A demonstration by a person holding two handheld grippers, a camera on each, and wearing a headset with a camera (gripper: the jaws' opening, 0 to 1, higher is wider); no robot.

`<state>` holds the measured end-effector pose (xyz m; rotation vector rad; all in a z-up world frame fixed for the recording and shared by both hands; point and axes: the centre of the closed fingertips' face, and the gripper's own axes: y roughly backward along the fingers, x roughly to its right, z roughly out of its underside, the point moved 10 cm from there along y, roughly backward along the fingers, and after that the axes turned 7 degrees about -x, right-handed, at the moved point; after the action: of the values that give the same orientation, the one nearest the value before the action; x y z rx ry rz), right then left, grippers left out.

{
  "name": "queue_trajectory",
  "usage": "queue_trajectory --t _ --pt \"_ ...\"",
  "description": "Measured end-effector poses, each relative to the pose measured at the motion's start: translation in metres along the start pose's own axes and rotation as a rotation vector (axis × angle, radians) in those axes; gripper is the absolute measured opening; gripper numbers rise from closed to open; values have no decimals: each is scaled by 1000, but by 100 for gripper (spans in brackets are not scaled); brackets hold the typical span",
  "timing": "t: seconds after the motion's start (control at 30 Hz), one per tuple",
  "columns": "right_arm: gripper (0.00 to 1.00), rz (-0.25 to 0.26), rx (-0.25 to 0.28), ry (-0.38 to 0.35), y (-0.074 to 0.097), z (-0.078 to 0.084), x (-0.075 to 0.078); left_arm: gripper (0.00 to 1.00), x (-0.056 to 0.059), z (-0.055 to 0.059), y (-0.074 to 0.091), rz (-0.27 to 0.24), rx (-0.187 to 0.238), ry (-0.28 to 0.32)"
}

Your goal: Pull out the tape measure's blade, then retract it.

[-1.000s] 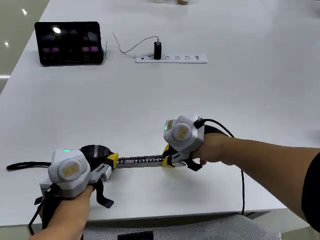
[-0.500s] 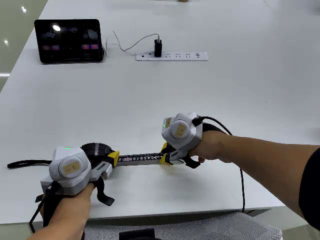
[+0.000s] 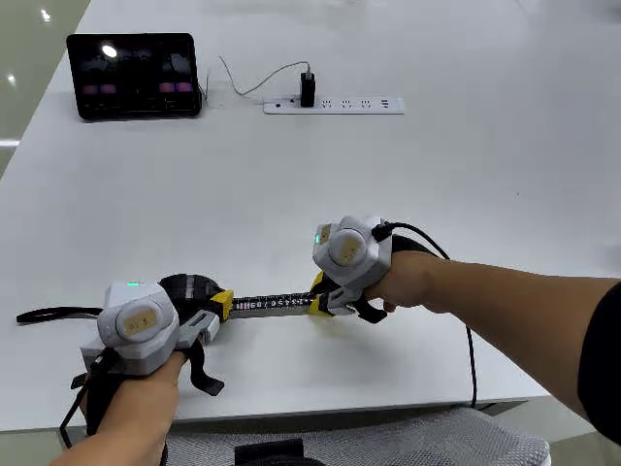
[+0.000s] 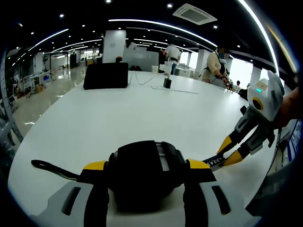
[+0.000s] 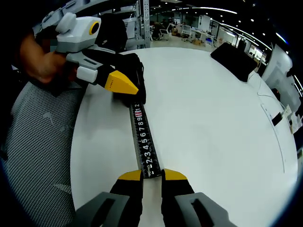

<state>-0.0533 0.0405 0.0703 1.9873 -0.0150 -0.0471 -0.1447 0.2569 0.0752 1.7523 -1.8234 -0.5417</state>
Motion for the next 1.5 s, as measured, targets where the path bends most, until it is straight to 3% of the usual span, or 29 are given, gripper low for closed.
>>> queue_trajectory --t 0.57,0.73,1.1,1.5 --pt "11 10 8 4 -2 -3 -1 58 1 0 0 1 -2 -2" --pt "11 8 6 51 -2 -3 0 58 1 0 0 0 -2 -2" --pt "11 -4 17 4 -3 -3 1 58 0 0 0 4 -6 -2" --pt "11 -7 29 1 -6 -8 1 58 -1 -1 0 11 -19 9"
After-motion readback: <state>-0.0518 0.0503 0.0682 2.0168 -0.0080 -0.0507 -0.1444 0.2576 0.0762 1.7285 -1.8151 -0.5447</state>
